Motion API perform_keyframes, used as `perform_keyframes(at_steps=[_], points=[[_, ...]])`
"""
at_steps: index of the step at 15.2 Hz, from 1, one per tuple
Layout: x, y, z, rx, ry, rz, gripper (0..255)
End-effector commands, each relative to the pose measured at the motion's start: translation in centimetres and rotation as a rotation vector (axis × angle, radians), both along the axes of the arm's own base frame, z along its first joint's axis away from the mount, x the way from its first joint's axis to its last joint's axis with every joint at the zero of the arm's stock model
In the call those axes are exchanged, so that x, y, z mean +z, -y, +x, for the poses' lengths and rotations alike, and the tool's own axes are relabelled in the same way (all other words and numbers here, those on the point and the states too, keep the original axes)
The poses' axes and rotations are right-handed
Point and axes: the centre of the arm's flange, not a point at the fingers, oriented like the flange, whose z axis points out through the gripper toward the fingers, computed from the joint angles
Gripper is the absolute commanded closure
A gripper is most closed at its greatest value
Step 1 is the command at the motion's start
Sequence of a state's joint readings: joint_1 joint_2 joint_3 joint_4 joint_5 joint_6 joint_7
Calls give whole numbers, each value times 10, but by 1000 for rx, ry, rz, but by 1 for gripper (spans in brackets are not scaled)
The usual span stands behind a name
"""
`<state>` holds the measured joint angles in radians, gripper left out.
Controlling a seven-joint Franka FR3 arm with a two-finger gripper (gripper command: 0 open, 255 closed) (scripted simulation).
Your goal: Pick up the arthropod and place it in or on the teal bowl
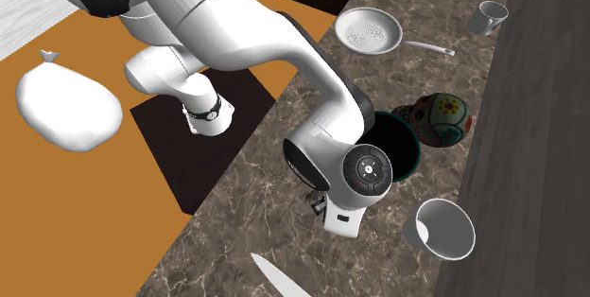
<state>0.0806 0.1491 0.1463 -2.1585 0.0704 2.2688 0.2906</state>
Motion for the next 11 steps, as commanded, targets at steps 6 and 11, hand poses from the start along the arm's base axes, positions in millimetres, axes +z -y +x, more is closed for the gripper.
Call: perform_keyframes(at_steps=[6, 11], points=[[34, 0, 0, 0, 0, 0, 255], [60, 0, 0, 0, 0, 0, 255]])
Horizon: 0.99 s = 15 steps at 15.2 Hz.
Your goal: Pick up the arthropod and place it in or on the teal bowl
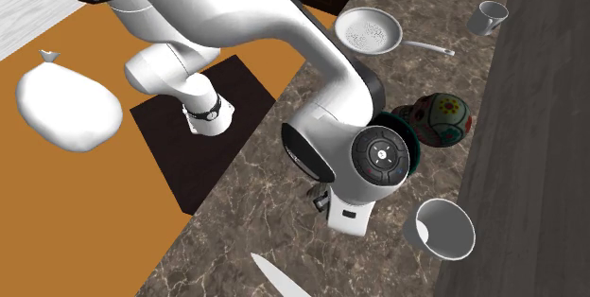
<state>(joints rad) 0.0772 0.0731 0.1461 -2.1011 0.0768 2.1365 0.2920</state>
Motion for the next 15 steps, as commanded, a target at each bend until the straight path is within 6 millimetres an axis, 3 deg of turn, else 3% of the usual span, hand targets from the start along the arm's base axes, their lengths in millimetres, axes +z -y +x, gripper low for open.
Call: perform_keyframes(at_steps=[1, 15], points=[[10, 0, 0, 0, 0, 0, 255], [84, 0, 0, 0, 0, 0, 255]])
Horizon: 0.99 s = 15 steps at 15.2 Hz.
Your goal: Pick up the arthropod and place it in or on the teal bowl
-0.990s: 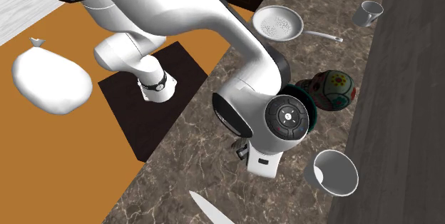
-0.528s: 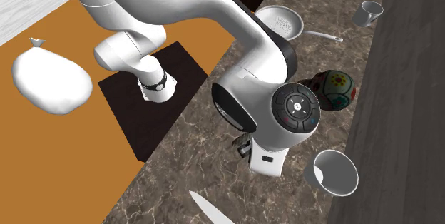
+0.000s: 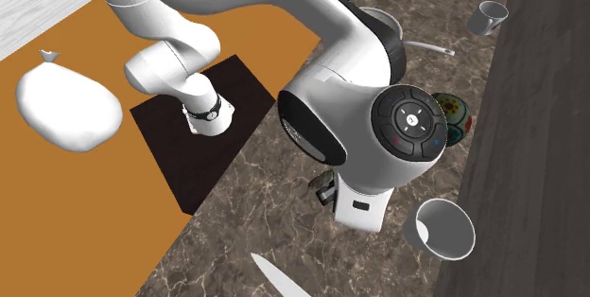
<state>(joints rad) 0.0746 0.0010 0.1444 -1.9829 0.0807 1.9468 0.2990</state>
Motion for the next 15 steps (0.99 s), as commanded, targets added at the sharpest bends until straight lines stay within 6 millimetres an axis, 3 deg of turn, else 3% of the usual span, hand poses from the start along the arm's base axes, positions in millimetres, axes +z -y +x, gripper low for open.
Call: perform_keyframes(at_steps=[1, 6, 15], points=[[12, 0, 0, 0, 0, 0, 255], [34, 0, 0, 0, 0, 0, 255], [31, -118, -10, 0, 0, 0, 255]])
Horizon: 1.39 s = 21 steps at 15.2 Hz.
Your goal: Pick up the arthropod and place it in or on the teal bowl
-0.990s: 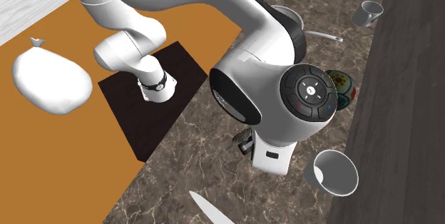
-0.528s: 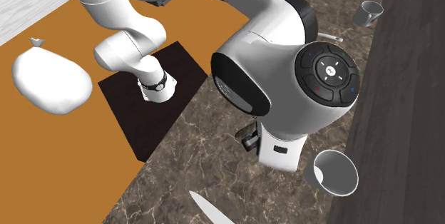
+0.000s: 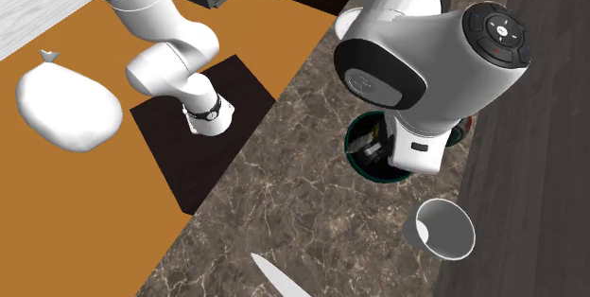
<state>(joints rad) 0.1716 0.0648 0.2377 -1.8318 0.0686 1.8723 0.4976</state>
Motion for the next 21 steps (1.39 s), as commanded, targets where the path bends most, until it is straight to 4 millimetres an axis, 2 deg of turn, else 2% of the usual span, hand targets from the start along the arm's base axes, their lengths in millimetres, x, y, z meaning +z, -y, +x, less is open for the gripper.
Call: perform_keyframes(at_steps=[1, 4, 16, 21], points=[[0, -24, -4, -1, 0, 0, 255], [-1, -65, -7, -1, 0, 0, 255], [-66, -65, -7, -1, 0, 0, 255], [-66, -65, -7, -1, 0, 0, 255]])
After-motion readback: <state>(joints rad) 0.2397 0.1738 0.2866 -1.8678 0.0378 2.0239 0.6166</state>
